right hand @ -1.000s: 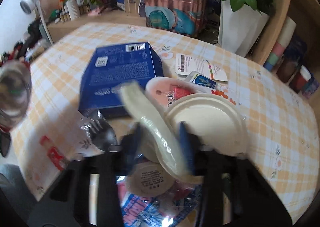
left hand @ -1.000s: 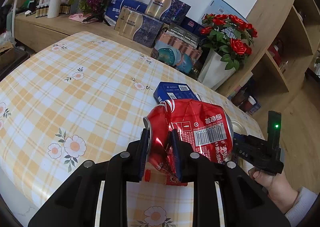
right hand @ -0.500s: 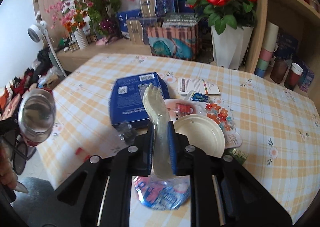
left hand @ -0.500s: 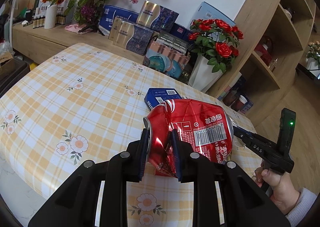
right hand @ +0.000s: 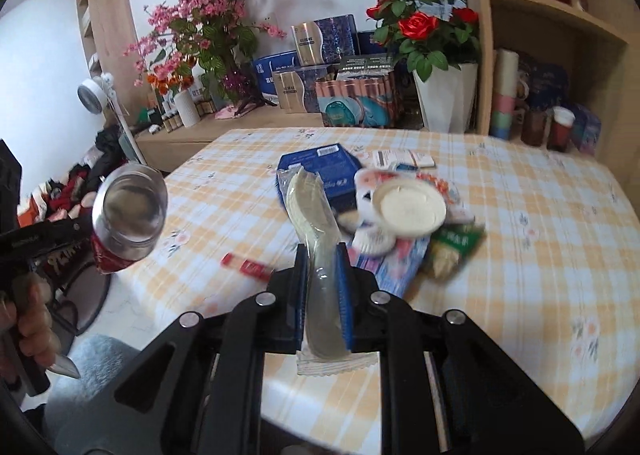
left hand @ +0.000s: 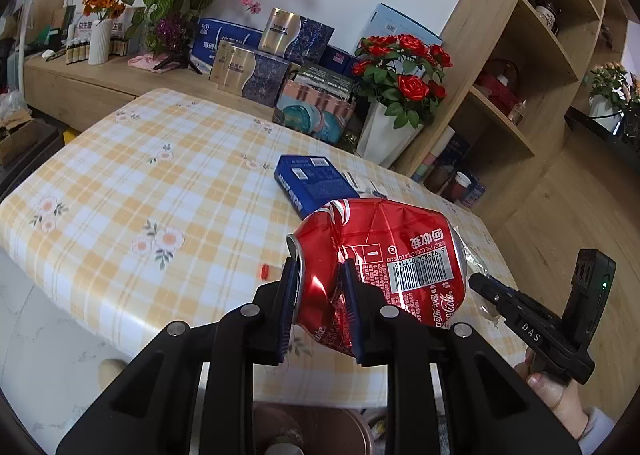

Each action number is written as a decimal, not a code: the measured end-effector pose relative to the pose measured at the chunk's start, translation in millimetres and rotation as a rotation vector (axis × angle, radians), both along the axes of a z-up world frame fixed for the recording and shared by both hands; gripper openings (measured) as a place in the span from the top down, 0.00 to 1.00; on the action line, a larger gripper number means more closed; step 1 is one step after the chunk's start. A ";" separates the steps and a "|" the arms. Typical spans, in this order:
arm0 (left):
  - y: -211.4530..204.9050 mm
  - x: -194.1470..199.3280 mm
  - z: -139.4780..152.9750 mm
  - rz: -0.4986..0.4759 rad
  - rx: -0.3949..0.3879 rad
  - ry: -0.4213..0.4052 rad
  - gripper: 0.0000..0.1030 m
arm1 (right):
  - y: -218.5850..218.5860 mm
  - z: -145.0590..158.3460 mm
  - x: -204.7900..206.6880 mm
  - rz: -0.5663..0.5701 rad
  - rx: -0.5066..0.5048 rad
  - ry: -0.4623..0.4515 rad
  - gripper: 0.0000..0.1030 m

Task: Collect trash
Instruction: 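Carry the can with the left tool over the bin and release while the right tool drops the spoon in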

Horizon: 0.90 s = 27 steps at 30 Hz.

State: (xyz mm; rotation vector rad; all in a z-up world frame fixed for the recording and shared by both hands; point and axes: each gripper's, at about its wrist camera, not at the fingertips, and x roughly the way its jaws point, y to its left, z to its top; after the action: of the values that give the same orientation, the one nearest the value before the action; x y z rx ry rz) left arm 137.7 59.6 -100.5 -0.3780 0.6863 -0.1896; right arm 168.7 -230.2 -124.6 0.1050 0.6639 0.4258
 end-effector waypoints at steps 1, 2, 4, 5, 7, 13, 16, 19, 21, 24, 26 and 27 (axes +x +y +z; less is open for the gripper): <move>-0.5 -7.2 -0.9 -0.002 -0.003 0.003 0.78 | -1.5 -2.1 -8.4 -0.004 0.014 0.005 0.83; -0.6 -12.8 -1.3 -0.003 -0.004 0.006 0.78 | -2.5 -3.9 -16.1 -0.007 0.025 0.010 0.83; 0.1 -22.0 -0.7 -0.002 -0.005 0.006 0.78 | -2.8 -7.2 -30.5 -0.009 0.034 0.014 0.84; 1.3 -27.4 0.4 0.002 -0.003 0.003 0.78 | -2.7 -8.6 -37.5 -0.009 0.038 0.018 0.83; 3.8 -35.6 2.8 0.009 -0.001 -0.004 0.78 | -3.3 -11.3 -49.3 -0.012 0.054 0.027 0.83; 12.9 -57.2 7.9 0.030 0.007 -0.013 0.78 | 1.1 -24.7 -78.8 -0.016 0.082 0.066 0.83; 15.0 -66.8 6.6 0.034 0.014 -0.009 0.78 | 5.7 -31.0 -88.8 -0.008 0.085 0.085 0.83; 17.4 -75.1 2.7 0.038 0.009 0.004 0.78 | 10.7 -35.7 -98.0 0.009 0.099 0.100 0.83; 18.6 -80.3 1.5 0.042 0.012 0.006 0.78 | 15.6 -38.3 -103.4 0.024 0.094 0.107 0.83; 19.3 -85.6 0.6 0.044 0.010 0.008 0.78 | 22.1 -41.7 -109.7 0.042 0.081 0.117 0.83; 19.3 -89.6 -0.2 0.044 0.013 0.007 0.78 | 23.7 -43.8 -110.0 0.048 0.079 0.125 0.81; 19.0 -91.5 -1.1 0.044 0.014 0.008 0.78 | 24.8 -44.1 -111.1 0.045 0.075 0.125 0.78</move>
State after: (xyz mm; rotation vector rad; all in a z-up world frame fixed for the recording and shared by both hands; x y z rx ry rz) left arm 46.2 78.6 -101.5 -0.3799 0.6860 -0.1416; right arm 57.6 -205.4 -168.7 0.1889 0.7742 0.4900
